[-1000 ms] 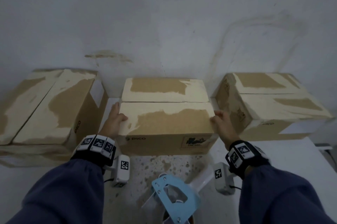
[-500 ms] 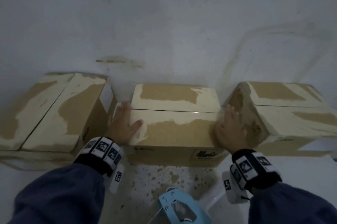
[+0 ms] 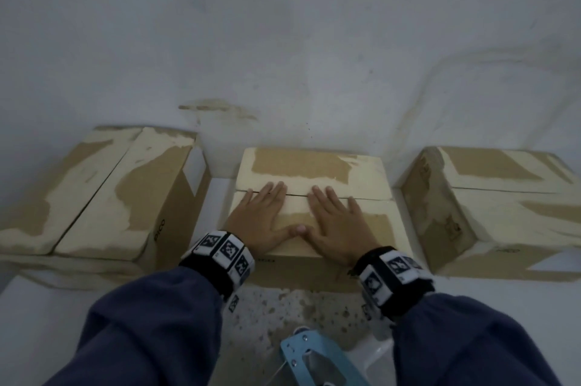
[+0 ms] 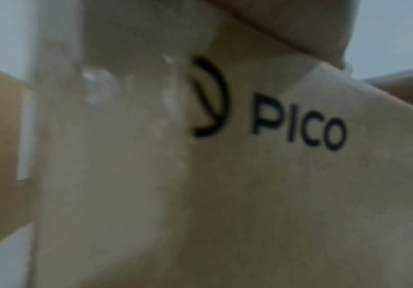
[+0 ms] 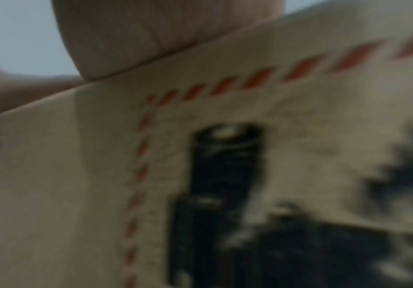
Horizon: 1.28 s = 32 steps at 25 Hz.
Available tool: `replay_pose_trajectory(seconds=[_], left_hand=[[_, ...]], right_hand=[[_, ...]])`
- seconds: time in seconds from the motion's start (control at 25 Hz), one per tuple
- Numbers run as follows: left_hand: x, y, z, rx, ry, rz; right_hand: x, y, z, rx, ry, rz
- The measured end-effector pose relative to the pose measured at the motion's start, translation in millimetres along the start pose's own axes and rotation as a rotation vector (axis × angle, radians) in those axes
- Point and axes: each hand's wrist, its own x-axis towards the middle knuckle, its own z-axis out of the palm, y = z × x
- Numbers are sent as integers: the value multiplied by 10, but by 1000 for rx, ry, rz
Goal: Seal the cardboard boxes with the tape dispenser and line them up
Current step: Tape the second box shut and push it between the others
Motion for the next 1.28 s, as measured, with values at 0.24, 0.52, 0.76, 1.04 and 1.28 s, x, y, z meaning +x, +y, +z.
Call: replay_pose_trajectory(seconds=[0.24, 0.52, 0.76, 1.04, 1.28], left_hand=[[-126, -252, 51, -169, 76, -151], [-183, -285, -58, -74, -92, -71], [-177, -195, -65, 16, -145, -64], [200, 367, 0, 62, -74, 21], [462, 633, 9, 107, -83, 15]], right_hand=[[-284, 597, -51, 109, 10, 240], [-391, 470, -111, 53, 238, 206], [-553, 211, 36, -46, 9, 45], [-616, 887, 2, -100, 66, 110], [-533, 1199, -93, -100, 40, 128]])
